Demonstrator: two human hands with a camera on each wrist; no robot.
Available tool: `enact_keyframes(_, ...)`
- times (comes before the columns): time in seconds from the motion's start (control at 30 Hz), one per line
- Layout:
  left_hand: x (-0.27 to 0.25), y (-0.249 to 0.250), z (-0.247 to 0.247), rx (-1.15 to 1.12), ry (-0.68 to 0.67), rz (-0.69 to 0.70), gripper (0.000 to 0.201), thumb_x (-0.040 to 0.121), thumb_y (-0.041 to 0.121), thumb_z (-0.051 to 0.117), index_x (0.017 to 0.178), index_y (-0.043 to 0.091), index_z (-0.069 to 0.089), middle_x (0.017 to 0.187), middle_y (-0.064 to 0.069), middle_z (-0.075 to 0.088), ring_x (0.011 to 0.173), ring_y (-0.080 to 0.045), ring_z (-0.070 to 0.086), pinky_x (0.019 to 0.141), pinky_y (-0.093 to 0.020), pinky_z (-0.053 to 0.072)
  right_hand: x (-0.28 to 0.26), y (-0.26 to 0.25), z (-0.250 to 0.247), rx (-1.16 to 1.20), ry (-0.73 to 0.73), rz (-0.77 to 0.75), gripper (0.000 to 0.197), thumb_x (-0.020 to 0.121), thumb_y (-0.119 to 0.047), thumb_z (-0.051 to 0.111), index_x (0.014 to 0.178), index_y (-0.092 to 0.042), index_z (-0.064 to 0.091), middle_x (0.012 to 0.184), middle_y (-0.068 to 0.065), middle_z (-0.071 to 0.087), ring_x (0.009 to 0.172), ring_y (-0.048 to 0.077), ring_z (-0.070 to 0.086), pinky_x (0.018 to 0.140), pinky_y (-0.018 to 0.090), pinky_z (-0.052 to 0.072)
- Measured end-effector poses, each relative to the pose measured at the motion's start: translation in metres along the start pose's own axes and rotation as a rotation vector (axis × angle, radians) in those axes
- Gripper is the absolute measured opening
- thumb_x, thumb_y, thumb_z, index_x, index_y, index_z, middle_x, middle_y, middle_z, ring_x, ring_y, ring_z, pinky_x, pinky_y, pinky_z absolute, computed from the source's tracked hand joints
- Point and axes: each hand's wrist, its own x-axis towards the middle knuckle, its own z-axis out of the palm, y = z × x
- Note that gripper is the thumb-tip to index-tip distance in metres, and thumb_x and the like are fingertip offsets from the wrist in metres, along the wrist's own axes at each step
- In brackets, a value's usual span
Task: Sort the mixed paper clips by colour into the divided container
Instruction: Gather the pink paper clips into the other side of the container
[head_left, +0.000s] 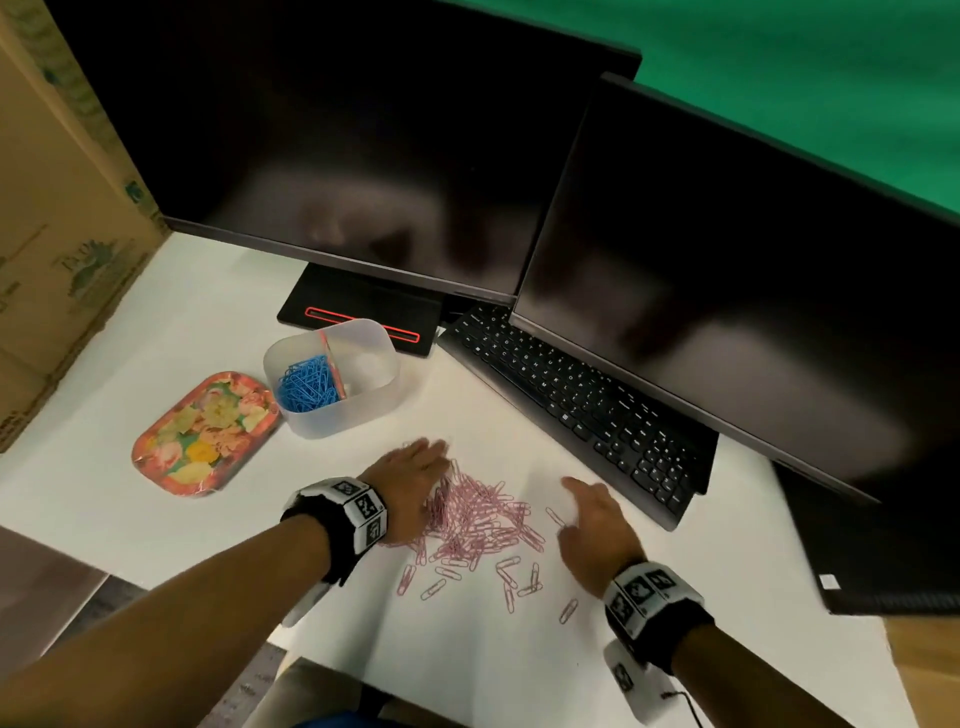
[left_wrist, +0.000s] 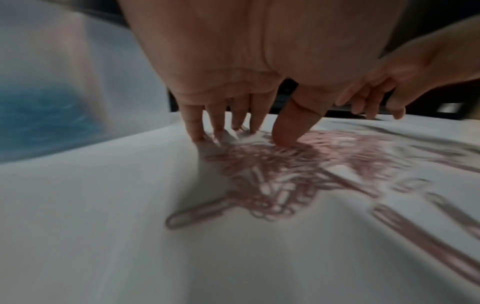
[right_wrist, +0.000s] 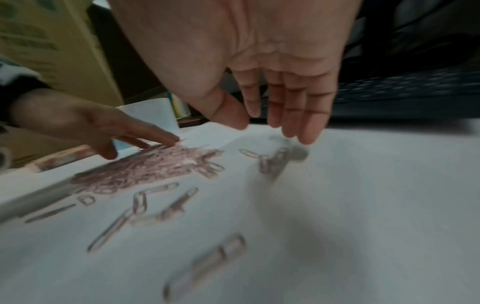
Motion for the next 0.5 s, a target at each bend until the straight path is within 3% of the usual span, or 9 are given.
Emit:
enact_keyframes(0.07,-0.012,0.008,0.002,-0.015,-0.010,0.093,0.076,0.086,0.027,0.058,0.151,0.024,0.019,0.161,-0.002,0.008,0.148,-0.023,0.007,0.120,-0.037,0.015,-0.017,0.026,0.003,-0.028,-0.028,0.123,0.066,0.079,-0.001,0.050,0.137,-0.026,0.032,0.131,0.004,0.040,0.119,0.023,0.048,0.097,0.035,0.050)
enact_keyframes(0.13,-0.027,0.012,0.005,-0.075,0.038,0.074,0.082,0.081,0.027,0.062,0.150,0.030,0.018,0.158,-0.001,0.015,0.145,-0.024,0.016,0.117,-0.038,0.023,-0.036,0.042,0.011,-0.077,-0.089,0.184,0.063,0.079,-0.005,0.056,0.131,-0.027,0.029,0.123,0.005,0.042,0.110,0.026,0.055,0.091,0.033,0.052)
enact_keyframes(0.23,-0.050,0.005,0.008,-0.092,0.089,-0.129,0.110,0.065,0.049,0.072,0.149,0.031,0.005,0.144,-0.003,0.022,0.131,-0.026,0.031,0.103,-0.042,0.041,-0.053,0.041,0.029,0.005,-0.122,0.218,0.057,0.081,-0.010,0.058,0.126,-0.025,0.027,0.120,0.006,0.044,0.109,0.029,0.058,0.090,0.031,0.051)
enact_keyframes(0.33,-0.065,0.005,0.017,-0.077,-0.025,-0.271,0.134,0.046,0.064,0.080,0.146,0.030,-0.002,0.132,-0.005,0.027,0.117,-0.027,0.045,0.091,-0.042,0.050,-0.050,0.021,0.046,0.053,-0.107,0.172,0.056,0.081,-0.008,0.057,0.129,-0.018,0.031,0.123,0.008,0.048,0.113,0.025,0.056,0.093,0.025,0.047)
enact_keyframes(0.43,-0.056,0.019,0.028,-0.160,0.014,-0.272,0.132,0.048,0.057,0.084,0.147,0.027,0.003,0.135,-0.008,0.026,0.115,-0.031,0.052,0.094,-0.041,0.049,-0.034,-0.009,0.053,0.137,-0.056,0.125,0.047,0.082,-0.008,0.062,0.124,-0.013,0.042,0.121,0.009,0.057,0.111,0.022,0.059,0.093,0.024,0.049)
enact_keyframes(0.5,-0.040,0.028,0.026,-0.288,0.056,-0.276,0.119,0.056,0.048,0.084,0.147,0.024,0.011,0.138,-0.010,0.026,0.115,-0.033,0.055,0.096,-0.038,0.048,-0.024,-0.028,0.055,0.180,-0.042,0.120,0.037,0.086,-0.006,0.060,0.120,-0.013,0.049,0.119,0.007,0.060,0.107,0.021,0.061,0.086,0.021,0.049)
